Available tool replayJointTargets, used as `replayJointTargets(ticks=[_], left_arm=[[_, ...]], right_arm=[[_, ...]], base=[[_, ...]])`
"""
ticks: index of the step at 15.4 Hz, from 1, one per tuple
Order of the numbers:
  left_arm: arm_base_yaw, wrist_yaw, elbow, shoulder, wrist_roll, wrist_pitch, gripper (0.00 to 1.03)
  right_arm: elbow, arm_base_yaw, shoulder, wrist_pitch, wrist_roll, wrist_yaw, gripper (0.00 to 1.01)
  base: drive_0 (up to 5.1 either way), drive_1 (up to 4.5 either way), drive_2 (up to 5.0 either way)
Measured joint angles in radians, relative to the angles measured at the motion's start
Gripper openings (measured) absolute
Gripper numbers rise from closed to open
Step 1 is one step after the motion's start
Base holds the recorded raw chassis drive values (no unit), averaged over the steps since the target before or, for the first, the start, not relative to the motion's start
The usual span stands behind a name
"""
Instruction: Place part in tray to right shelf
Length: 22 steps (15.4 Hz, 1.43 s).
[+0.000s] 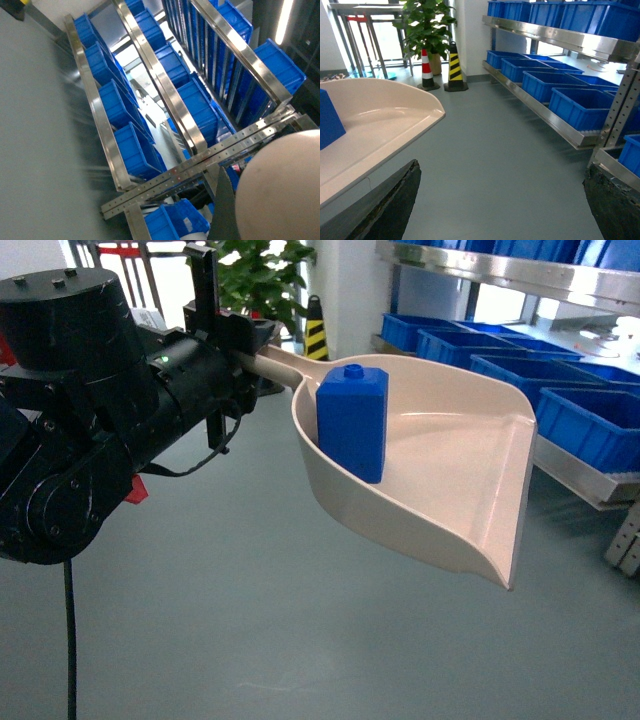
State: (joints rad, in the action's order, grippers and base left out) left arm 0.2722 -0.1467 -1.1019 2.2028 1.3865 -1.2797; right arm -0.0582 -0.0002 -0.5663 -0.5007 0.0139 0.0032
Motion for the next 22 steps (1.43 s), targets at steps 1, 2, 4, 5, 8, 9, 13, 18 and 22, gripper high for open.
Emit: replayJointTargets(ticks=[1,2,4,5,8,9,13,18,22], left_arm=[[0.0,0.0,0.0,0.0,0.0,-0.001,0.13],[0.0,0.0,0.0,0.0,0.0,0.0,0.13],[0.0,0.0,0.0,0.0,0.0,0.0,0.13],[0.0,0.0,0.0,0.0,0.0,0.0,0.13],[-0.001,0.0,0.0,0.0,0.0,0.0,0.13],[-0.001,0.0,0.0,0.0,0.0,0.0,0.13],[-0.001,0.001,0.0,0.0,0.0,0.0,0.13],[0.002,0.0,0.0,0.0,0.0,0.0,0.13],[0.0,0.0,0.0,0.0,0.0,0.0,0.13]], right_arm=[[0.0,0.0,0.0,0.0,0.0,0.0,0.98],[0.0,0.0,0.0,0.0,0.0,0.0,0.98],[0.0,0.0,0.0,0.0,0.0,0.0,0.98],[0.0,0.0,0.0,0.0,0.0,0.0,0.98],[0.0,0.0,0.0,0.0,0.0,0.0,0.98],[0.0,0.0,0.0,0.0,0.0,0.0,0.98],[0.0,0.0,0.0,0.0,0.0,0.0,0.98],[0.0,0.0,0.0,0.0,0.0,0.0,0.98],[0.0,0.0,0.0,0.0,0.0,0.0,0.98]], base=[[-1.6,-1.58,-1.6],[-1.5,-1.54,-1.5],[-1.6,-1.57,-1.6],[-1.7,-1.66,-1.7],[-1.6,-1.58,-1.6],[-1.6,-1.65,-1.6],[-1.6,-1.61,-1.6],[-1.6,-1.62,-1.6],[-1.6,-1.59,-1.6]])
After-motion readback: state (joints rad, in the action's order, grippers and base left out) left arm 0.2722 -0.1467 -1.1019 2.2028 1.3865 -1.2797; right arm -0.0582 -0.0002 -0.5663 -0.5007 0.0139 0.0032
